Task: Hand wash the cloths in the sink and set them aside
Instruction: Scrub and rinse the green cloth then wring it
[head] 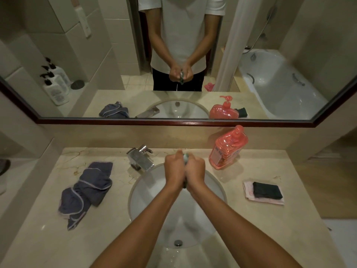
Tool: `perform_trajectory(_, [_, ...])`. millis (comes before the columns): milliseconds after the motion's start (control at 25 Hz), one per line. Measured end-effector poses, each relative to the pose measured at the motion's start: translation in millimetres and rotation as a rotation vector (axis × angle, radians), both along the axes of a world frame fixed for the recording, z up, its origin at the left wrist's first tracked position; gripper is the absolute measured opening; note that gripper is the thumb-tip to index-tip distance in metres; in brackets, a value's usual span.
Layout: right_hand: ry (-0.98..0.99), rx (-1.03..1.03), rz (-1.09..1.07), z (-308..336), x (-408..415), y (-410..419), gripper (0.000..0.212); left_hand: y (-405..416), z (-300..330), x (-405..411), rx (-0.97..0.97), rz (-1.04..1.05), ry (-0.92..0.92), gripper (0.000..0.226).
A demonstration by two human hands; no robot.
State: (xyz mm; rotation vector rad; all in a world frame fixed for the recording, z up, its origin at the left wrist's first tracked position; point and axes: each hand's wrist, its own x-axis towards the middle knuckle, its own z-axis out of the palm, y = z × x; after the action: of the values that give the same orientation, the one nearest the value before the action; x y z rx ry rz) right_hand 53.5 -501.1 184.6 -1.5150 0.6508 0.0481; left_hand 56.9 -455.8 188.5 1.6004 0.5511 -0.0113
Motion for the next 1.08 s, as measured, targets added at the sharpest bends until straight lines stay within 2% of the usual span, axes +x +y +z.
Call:
perform_trajectory(120, [-0.055,0.03,-0.018,7.9,8.2,-5.6,0.048,-5.4,7.7,-2.7,0.016,0.004,-0.05,0.052])
perform_trajectory(240, [-0.099,-0.062,0.048,3.1,-9.7,3.3,0.047,4.9,11.5,6.0,0.042,-0.009,-0.075,0.054])
perform_trajectory(400, [-0.133,-0.032,-0.004,10.7,4.9,-13.0,0.053,-8.4,12.3,-9.7,0.046,-0.064,-0.124,0.059])
perform_trajectory(680, [-0.298,-0.199,0.075,17.0,-11.7,-13.3,0.053,-3.9,19.2,-6.3,0.066,-0.098,-0.213,0.067])
perform_trajectory(1080, [-0.254,-0.135,0.028,30.3,-6.1,-21.9,0.049,-14.7,34.2,-12.0,-0.02,-0.075,-0.203,0.059])
